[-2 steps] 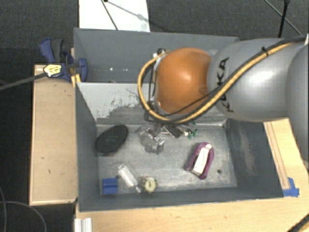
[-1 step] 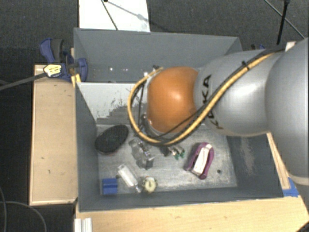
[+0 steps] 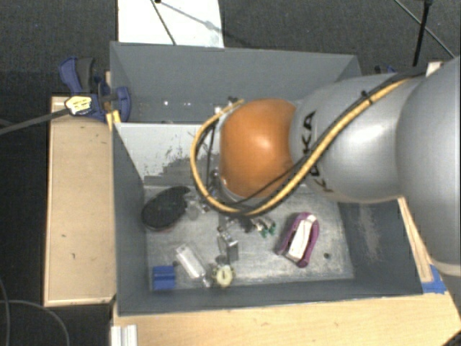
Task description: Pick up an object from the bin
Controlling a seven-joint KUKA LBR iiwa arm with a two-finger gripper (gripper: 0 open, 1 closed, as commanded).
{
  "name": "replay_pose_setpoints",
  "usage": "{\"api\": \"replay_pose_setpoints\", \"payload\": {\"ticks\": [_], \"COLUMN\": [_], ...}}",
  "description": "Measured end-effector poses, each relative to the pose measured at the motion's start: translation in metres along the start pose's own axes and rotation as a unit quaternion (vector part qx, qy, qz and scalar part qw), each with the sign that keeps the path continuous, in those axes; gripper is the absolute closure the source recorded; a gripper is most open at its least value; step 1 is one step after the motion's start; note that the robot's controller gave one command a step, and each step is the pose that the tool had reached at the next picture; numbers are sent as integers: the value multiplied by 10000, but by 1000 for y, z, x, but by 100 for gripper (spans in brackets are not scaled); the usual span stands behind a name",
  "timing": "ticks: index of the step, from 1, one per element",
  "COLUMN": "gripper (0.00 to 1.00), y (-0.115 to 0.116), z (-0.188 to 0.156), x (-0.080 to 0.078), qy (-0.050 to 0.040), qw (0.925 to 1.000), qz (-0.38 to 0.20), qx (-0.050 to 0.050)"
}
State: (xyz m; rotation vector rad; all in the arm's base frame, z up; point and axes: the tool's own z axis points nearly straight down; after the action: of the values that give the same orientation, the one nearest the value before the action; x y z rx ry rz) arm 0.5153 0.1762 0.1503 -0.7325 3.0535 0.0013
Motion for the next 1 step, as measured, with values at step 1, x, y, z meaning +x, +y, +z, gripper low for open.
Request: {"api": "replay_pose_setpoints", "payload": {"ticks": [1], "gripper": [0], "y": [-7], "z": [75], "x": [-80], "qy": [-101], "qw": [9904], "qz": [1377], "qx": [5]}}
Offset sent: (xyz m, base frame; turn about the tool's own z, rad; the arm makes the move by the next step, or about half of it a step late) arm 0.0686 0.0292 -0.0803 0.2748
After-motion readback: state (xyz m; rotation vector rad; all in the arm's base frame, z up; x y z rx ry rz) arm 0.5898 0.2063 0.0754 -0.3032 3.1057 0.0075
